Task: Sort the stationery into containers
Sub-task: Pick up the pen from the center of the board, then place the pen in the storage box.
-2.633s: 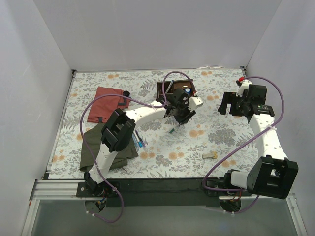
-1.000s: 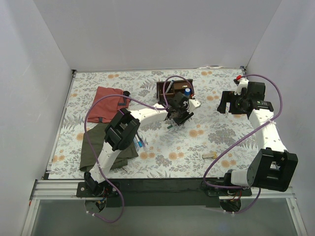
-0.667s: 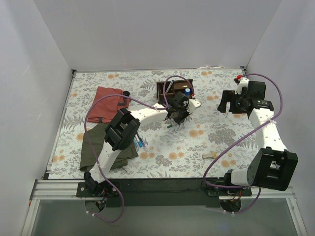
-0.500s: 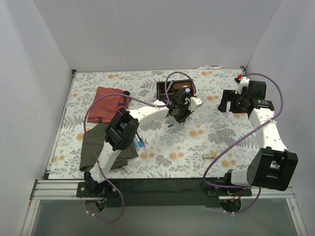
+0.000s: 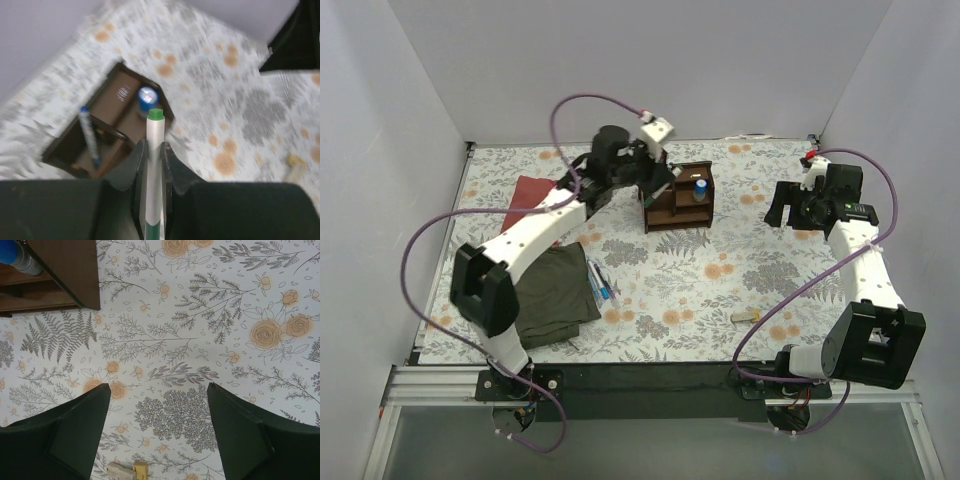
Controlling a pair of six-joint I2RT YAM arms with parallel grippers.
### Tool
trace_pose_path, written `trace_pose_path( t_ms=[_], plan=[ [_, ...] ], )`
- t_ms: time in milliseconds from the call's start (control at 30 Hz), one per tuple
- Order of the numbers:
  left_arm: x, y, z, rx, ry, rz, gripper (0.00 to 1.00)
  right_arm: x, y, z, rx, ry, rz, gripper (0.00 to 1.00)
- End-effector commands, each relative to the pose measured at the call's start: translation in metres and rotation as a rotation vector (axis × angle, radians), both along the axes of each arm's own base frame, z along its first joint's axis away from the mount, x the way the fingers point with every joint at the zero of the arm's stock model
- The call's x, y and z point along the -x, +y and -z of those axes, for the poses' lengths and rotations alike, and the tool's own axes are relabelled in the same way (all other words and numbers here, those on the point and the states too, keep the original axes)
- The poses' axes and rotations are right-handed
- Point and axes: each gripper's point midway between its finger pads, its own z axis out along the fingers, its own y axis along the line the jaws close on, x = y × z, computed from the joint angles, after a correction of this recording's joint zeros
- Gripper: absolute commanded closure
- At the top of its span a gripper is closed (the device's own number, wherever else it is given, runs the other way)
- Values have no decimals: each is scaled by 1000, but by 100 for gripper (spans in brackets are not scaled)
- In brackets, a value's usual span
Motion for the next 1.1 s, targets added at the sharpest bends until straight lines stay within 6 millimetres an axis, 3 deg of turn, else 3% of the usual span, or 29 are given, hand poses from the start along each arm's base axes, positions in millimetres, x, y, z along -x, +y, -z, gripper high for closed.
trace_pose_path(
  t_ms=[0,33,133,400,433,500,533,900,1067],
  plan=[
    [-2,32,-100,370,-448,-40,100,-8,-1,-32,-8,-90,15,14],
    [5,41,-115,407,-538,-52,100,-10,-2,-34,-4,-96,18,14],
    [3,48,-107,454,-647,-70,100,-12,-4,-34,-16,-87,49,14],
    [-27,54,-109,546,-620,-167,100,-18,-12,-36,22,-90,71,14],
    [-40,53,-95,538,-574,-198,100,-18,-12,-35,24,-88,75,14],
    [-51,56,-96,561,-553,-219,100,-16,-11,-33,23,-85,70,14],
    [-56,53,-87,558,-539,-223,100,-16,-12,-32,30,-81,69,14],
    [-92,27,-45,547,-539,-194,100,-17,-16,-27,55,-45,59,14],
    [-98,21,-27,528,-525,-183,100,-24,-17,-26,55,-36,51,14]
  ],
)
